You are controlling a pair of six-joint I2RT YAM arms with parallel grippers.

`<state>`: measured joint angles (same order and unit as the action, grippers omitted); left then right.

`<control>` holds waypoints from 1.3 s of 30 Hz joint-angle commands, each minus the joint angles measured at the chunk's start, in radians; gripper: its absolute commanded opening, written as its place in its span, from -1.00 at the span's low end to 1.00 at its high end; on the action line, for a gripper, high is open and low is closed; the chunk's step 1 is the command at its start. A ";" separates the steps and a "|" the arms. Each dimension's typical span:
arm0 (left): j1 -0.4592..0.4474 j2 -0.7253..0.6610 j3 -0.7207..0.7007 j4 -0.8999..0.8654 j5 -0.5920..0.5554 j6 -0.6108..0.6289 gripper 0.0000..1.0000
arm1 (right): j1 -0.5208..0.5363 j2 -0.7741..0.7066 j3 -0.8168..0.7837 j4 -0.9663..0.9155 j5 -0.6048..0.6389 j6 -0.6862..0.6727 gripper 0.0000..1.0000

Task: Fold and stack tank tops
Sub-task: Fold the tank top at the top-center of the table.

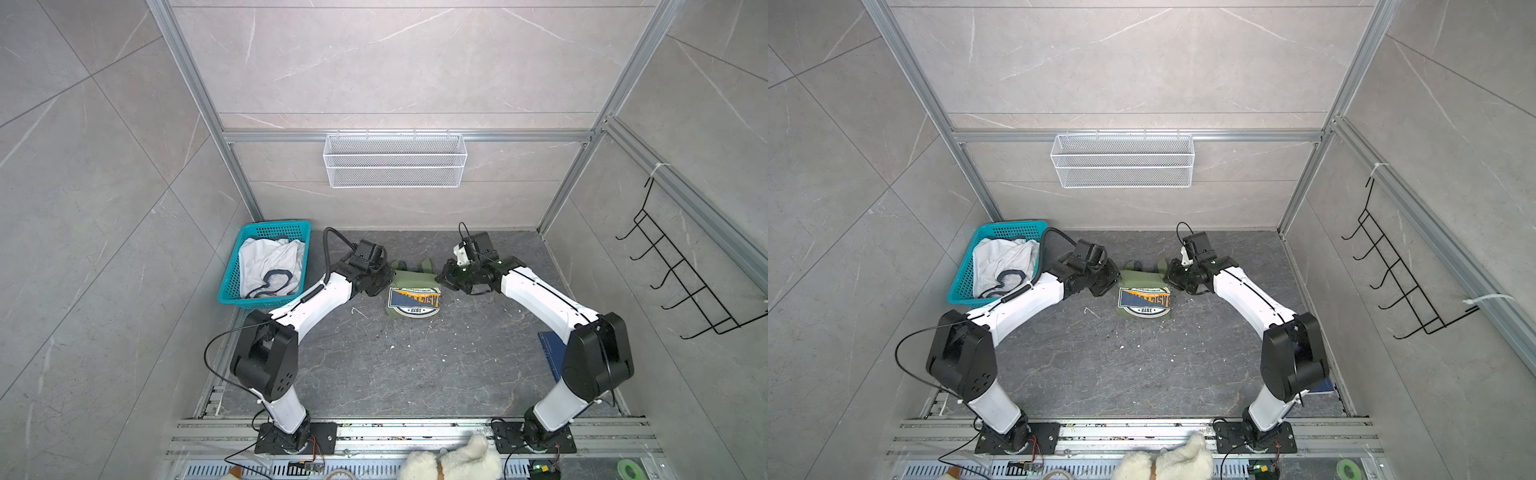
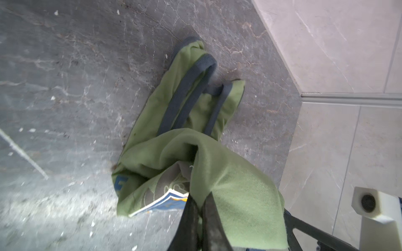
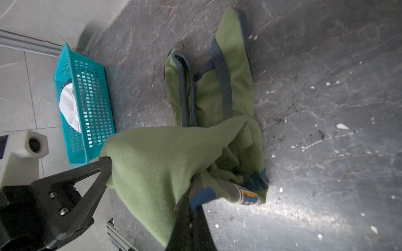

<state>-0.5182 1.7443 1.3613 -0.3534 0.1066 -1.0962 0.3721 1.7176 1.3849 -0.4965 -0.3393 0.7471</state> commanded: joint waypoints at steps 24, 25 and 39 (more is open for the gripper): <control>0.108 0.392 0.419 -0.096 0.005 0.084 -0.49 | -0.082 0.416 0.367 0.041 -0.037 -0.071 -0.39; 0.109 0.391 0.425 -0.098 0.001 0.088 -0.48 | -0.083 0.428 0.387 0.034 -0.038 -0.076 -0.33; 0.115 0.234 0.363 -0.117 -0.055 0.400 0.41 | -0.102 0.342 0.372 -0.029 0.055 -0.241 0.12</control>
<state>-0.4095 2.0483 1.7508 -0.4713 0.0540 -0.8108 0.2722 2.1441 1.8030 -0.5232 -0.3157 0.5701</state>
